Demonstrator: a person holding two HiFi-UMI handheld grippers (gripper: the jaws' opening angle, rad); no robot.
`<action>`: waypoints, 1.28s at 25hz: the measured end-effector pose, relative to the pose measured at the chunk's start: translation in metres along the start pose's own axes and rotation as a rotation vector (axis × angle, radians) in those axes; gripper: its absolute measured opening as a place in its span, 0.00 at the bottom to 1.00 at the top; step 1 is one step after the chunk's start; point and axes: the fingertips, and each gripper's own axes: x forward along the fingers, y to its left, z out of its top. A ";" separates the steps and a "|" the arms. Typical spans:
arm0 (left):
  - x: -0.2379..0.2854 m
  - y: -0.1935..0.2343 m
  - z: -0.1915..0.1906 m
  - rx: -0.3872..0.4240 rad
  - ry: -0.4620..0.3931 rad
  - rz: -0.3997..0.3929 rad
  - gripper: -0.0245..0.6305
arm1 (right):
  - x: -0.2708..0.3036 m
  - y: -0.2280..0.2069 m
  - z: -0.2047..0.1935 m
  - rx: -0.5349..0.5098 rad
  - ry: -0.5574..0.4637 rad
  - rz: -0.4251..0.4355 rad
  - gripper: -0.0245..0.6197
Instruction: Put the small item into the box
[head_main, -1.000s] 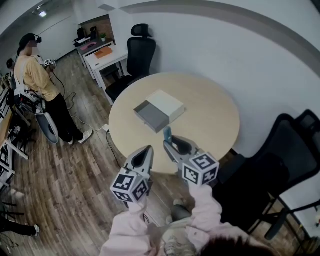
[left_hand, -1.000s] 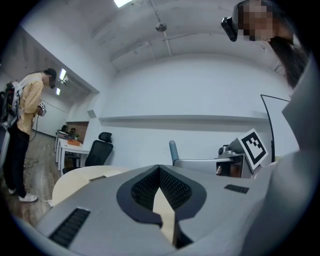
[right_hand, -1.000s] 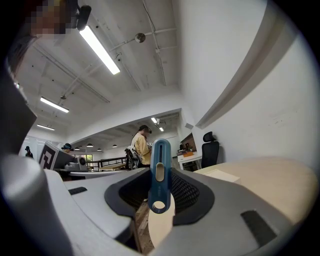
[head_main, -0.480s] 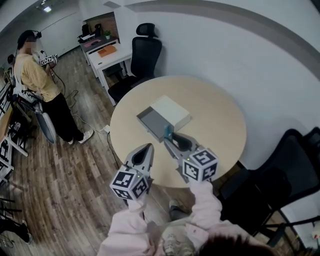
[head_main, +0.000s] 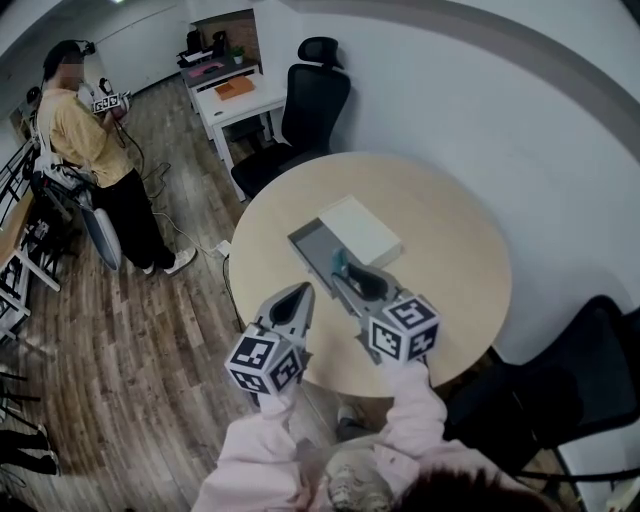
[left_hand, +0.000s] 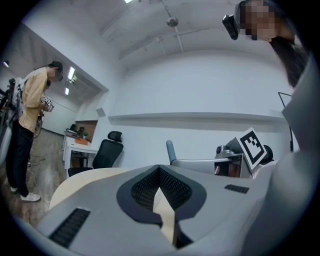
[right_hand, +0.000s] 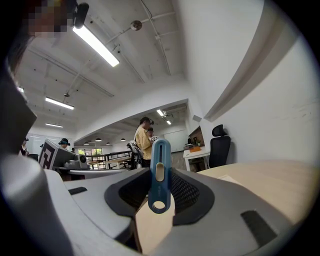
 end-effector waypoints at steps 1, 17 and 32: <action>0.003 0.003 0.000 -0.003 0.001 0.004 0.05 | 0.004 -0.003 -0.001 0.000 0.006 0.004 0.23; 0.040 0.060 0.000 -0.022 0.006 0.075 0.05 | 0.074 -0.034 0.005 -0.019 0.066 0.070 0.23; 0.082 0.110 -0.029 -0.081 0.104 0.036 0.05 | 0.132 -0.067 -0.021 0.045 0.156 0.030 0.23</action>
